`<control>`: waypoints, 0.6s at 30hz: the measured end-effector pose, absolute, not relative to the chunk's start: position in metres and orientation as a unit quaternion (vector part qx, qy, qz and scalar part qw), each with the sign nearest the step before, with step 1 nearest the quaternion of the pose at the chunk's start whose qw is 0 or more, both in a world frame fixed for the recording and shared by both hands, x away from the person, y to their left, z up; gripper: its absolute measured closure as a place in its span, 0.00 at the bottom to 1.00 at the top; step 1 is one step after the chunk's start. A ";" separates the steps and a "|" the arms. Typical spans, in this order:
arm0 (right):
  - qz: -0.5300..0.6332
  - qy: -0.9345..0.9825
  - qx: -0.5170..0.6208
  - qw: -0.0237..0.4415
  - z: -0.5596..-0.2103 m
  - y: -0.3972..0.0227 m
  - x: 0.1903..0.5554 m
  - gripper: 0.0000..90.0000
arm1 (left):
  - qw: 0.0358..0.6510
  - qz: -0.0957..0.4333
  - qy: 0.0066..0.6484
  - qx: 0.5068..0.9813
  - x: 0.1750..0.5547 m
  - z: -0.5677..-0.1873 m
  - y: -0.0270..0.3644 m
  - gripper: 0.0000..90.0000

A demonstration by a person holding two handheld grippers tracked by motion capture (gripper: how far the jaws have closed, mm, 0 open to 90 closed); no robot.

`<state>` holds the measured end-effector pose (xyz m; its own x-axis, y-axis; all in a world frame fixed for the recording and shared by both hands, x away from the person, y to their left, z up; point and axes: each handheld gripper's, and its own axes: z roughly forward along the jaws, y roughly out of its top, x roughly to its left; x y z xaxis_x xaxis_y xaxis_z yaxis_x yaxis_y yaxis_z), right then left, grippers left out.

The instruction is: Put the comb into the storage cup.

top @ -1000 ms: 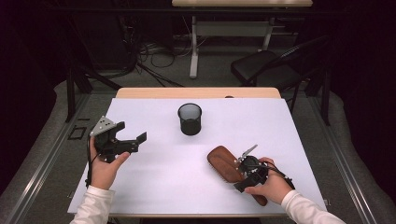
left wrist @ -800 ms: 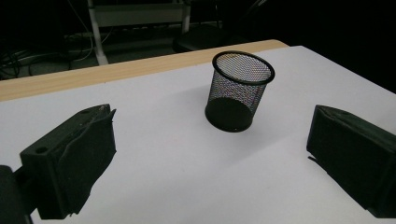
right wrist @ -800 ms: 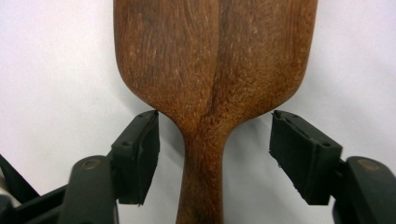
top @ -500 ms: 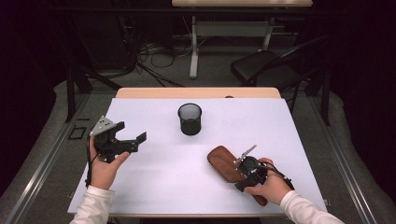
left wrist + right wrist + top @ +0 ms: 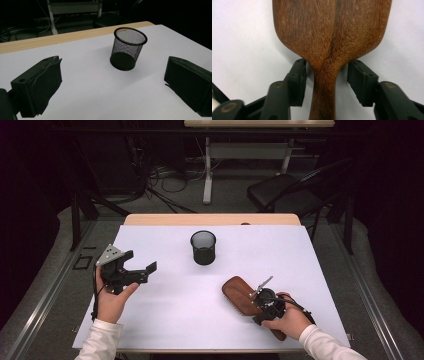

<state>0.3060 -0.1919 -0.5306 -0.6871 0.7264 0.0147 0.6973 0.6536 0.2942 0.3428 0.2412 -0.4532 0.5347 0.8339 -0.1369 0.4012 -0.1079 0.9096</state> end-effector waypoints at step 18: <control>0.149 0.900 0.407 0.050 -0.529 -0.192 0.304 0.71 | 0.511 0.211 0.434 0.711 0.343 -0.453 0.242 0.01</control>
<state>0.3042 -0.1918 -0.5292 -0.6639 0.7472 0.0314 0.7173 0.6244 0.3092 0.3430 0.2423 -0.4533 0.5339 0.8334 -0.1428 0.4018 -0.1015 0.9101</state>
